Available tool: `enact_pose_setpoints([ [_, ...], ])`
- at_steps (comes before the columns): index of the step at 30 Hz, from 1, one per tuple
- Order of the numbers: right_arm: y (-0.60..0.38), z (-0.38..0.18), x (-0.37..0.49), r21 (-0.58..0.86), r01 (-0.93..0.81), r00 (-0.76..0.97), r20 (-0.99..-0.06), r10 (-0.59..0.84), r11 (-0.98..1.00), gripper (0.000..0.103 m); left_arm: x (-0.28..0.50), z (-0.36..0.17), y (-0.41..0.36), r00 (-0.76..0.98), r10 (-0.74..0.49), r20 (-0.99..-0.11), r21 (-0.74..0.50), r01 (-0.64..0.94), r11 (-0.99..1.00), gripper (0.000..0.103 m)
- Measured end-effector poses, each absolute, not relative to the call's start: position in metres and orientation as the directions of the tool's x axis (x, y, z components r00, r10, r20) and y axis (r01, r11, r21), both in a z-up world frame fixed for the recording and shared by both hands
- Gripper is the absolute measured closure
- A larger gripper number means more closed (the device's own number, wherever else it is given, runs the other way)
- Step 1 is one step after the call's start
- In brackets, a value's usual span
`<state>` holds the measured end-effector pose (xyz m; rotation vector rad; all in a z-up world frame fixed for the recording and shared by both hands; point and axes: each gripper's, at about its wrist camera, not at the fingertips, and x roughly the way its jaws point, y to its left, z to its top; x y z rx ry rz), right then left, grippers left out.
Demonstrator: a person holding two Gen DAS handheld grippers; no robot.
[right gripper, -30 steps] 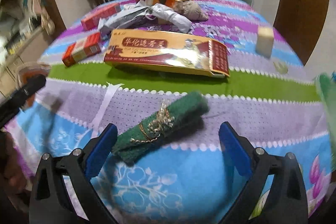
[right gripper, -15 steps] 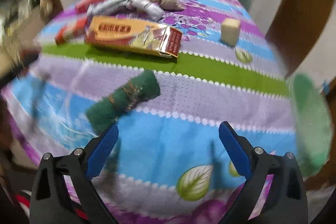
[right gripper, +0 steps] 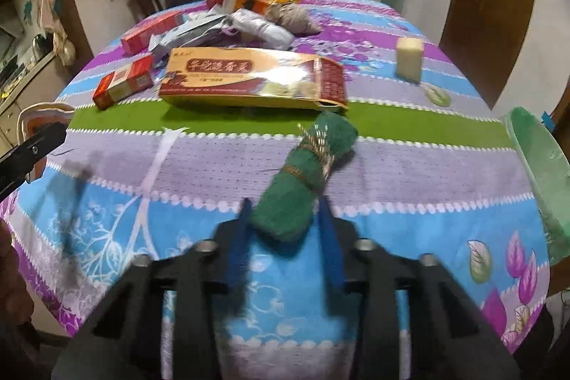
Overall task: Collect trash
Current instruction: 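Grasp the orange paper cup with the left tool while the right tool grasps the green scouring pad, then carry the cup and pad over the wastebasket and open both tools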
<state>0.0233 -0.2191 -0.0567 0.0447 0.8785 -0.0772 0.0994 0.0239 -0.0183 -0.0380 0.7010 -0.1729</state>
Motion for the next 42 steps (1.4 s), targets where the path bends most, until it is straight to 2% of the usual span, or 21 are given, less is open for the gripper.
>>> enact_pose_setpoints([
  [5,-0.241,-0.056,0.015,0.104,0.06,0.643,-0.764,0.041,0.993,0.092,0.101,-0.022,0.021,0.736,-0.166,-0.656,-0.092,0.14,0.986,0.025],
  [22,-0.231,-0.038,0.007,0.14,-0.117,0.676,-0.714,0.182,0.983,0.093,0.105,-0.024,-0.004,0.731,-0.113,-0.673,-0.028,0.127,0.991,0.025],
  [34,-0.239,-0.005,0.007,0.113,-0.143,0.734,-0.654,0.182,0.983,0.093,0.107,-0.011,-0.018,0.745,-0.11,-0.658,-0.003,0.144,0.99,0.025],
  [42,-0.263,0.028,0.006,0.095,-0.113,0.791,-0.593,0.148,0.989,0.093,0.114,0.018,-0.052,0.773,-0.161,-0.614,0.007,0.21,0.978,0.025],
])
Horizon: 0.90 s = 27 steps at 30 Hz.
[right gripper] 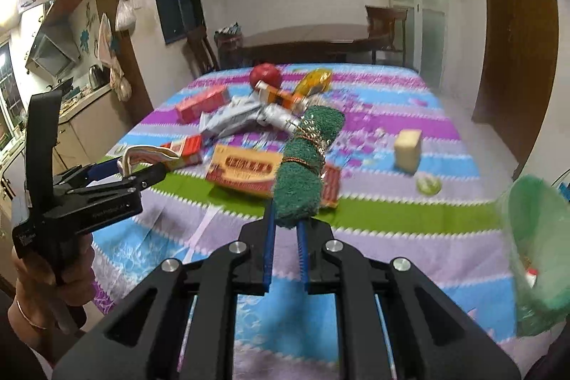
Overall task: Collect trash
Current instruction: 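Carry the cup and pad over the wastebasket and open both tools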
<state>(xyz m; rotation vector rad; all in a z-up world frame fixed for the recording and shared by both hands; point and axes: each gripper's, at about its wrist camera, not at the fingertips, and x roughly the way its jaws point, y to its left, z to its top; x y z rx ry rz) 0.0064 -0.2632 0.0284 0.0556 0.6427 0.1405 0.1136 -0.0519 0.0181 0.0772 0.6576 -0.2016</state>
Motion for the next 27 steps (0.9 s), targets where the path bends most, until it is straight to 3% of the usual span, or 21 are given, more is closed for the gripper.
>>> enact_pose_setpoints([
  [14,-0.381,0.067,-0.002,0.113,0.077,0.832,-0.555,-0.001,0.991,0.093,0.134,0.064,-0.197,0.726,-0.373,-0.578,0.01,0.463,0.886,0.025],
  [27,-0.508,0.075,-0.047,0.142,0.325,0.801,-0.567,-0.193,0.935,0.093,0.125,0.072,-0.363,0.639,-0.515,-0.571,0.078,0.667,0.741,0.025],
])
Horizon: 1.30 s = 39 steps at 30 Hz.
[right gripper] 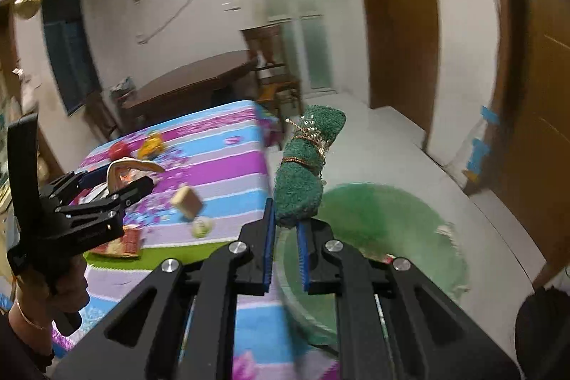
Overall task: Collect trash
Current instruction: 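Carry the cup and pad over the wastebasket and open both tools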
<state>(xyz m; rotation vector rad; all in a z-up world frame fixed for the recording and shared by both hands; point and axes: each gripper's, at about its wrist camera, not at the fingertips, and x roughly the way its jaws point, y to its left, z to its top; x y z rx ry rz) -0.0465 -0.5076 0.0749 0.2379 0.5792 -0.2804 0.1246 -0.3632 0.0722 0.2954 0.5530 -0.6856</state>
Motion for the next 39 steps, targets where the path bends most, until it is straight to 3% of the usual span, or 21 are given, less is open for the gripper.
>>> enact_pose_setpoints([
  [8,-0.564,0.074,-0.067,0.159,0.431,0.759,-0.597,-0.261,0.888,0.093,0.117,0.064,-0.455,0.536,-0.583,-0.611,0.078,0.773,0.63,0.025],
  [18,-0.601,0.065,-0.082,0.23,0.471,0.723,-0.653,-0.224,0.851,0.093,0.107,0.05,-0.534,0.436,-0.618,-0.654,0.1,0.86,0.501,0.025],
  [39,-0.623,0.055,-0.07,0.242,0.509,0.654,-0.732,-0.189,0.826,0.093,0.117,0.009,-0.585,0.309,-0.603,-0.735,0.084,0.924,0.372,0.025],
])
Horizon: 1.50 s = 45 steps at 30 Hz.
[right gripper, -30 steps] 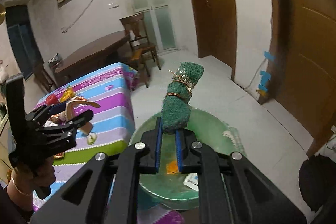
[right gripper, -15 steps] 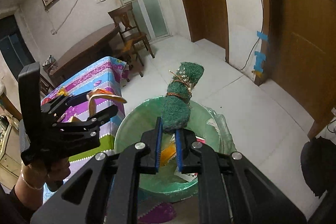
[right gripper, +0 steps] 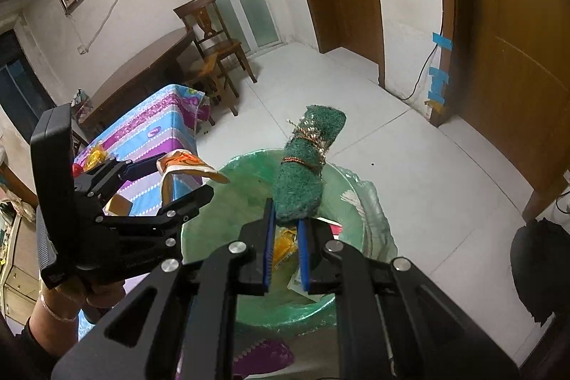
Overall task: Collect trash
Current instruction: 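Carry the cup and pad over the wastebasket and open both tools, then move both tools back toward the table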
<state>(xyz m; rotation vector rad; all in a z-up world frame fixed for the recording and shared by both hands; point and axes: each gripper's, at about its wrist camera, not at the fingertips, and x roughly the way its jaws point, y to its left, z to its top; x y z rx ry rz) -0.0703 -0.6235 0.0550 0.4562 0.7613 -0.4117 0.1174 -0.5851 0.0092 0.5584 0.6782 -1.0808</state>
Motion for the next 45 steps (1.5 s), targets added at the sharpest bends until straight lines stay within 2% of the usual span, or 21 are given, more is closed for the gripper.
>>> enact_pose_setpoints([
  [12,-0.629,0.039,-0.053,0.267,0.511,0.605,-0.787,-0.121,0.817,0.092,0.125,-0.013,-0.589,0.273,-0.575,-0.771,0.074,0.936,0.345,0.025],
  [14,-0.63,0.036,-0.049,0.257,0.514,0.593,-0.796,-0.123,0.818,0.088,0.127,-0.015,-0.592,0.229,-0.572,-0.787,0.038,0.945,0.326,0.024],
  [15,-0.631,0.033,-0.046,0.247,0.518,0.583,-0.803,-0.127,0.819,0.082,0.13,-0.017,-0.593,0.201,-0.568,-0.798,0.013,0.948,0.317,0.022],
  [16,-0.631,0.031,-0.045,0.243,0.522,0.579,-0.805,-0.13,0.818,0.068,0.133,-0.019,-0.595,0.182,-0.556,-0.811,-0.006,0.948,0.319,0.017],
  [17,-0.632,0.029,-0.043,0.23,0.532,0.572,-0.807,-0.145,0.815,0.063,0.137,-0.021,-0.595,0.186,-0.554,-0.812,-0.007,0.945,0.326,0.017],
  [20,-0.633,0.025,-0.044,0.238,0.538,0.574,-0.806,-0.145,0.809,0.063,0.145,-0.024,-0.59,0.231,-0.539,-0.81,0.028,0.933,0.358,0.017],
  [24,-0.636,0.023,-0.05,0.248,0.542,0.579,-0.803,-0.142,0.803,0.064,0.155,-0.026,-0.579,0.235,-0.54,-0.808,0.013,0.924,0.383,0.017],
  [34,-0.635,0.017,-0.052,0.256,0.56,0.569,-0.81,-0.141,0.788,0.064,0.141,-0.028,-0.567,0.276,-0.537,-0.797,0.046,0.915,0.401,0.017],
  [40,-0.617,0.022,-0.058,0.228,0.568,0.616,-0.755,-0.225,0.791,0.063,0.135,-0.03,-0.537,0.395,-0.526,-0.754,0.101,0.86,0.501,0.017],
  [43,-0.59,0.032,-0.058,0.148,0.566,0.658,-0.674,-0.336,0.811,0.063,0.134,-0.022,-0.507,0.507,-0.513,-0.693,0.141,0.793,0.593,0.017],
  [45,-0.57,0.041,-0.059,0.117,0.551,0.709,-0.588,-0.39,0.826,0.063,0.135,-0.012,-0.479,0.561,-0.516,-0.647,0.135,0.75,0.647,0.015],
])
